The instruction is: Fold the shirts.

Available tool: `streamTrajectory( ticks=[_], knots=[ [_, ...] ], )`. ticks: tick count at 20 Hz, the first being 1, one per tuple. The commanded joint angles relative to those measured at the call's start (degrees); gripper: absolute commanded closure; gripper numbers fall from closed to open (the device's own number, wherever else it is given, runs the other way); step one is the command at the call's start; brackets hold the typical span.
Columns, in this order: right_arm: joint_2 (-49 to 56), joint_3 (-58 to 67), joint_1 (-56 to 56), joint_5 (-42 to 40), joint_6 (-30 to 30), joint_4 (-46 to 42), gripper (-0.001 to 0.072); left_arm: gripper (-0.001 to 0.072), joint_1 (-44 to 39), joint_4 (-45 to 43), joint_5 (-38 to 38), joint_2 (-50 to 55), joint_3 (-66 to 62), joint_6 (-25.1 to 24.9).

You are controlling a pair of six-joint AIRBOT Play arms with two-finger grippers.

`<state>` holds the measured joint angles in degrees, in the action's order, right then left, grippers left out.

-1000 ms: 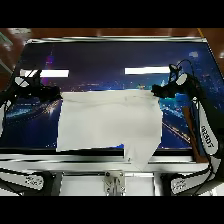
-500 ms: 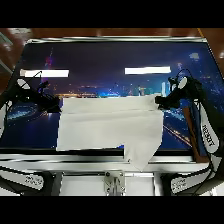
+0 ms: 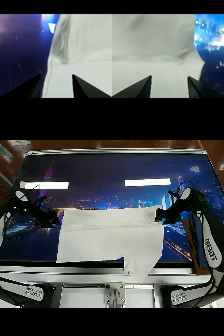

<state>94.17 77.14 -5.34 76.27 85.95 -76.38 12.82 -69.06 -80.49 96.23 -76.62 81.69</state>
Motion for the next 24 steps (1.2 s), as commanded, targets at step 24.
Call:
streamTrajectory(
  ticks=[24],
  knots=[
    [-24.74,-25.49,-15.26,5.62,-7.39,8.33,0.0137,0.0310,9.64,11.28,15.43,-21.09,47.71,-16.65]
  ],
)
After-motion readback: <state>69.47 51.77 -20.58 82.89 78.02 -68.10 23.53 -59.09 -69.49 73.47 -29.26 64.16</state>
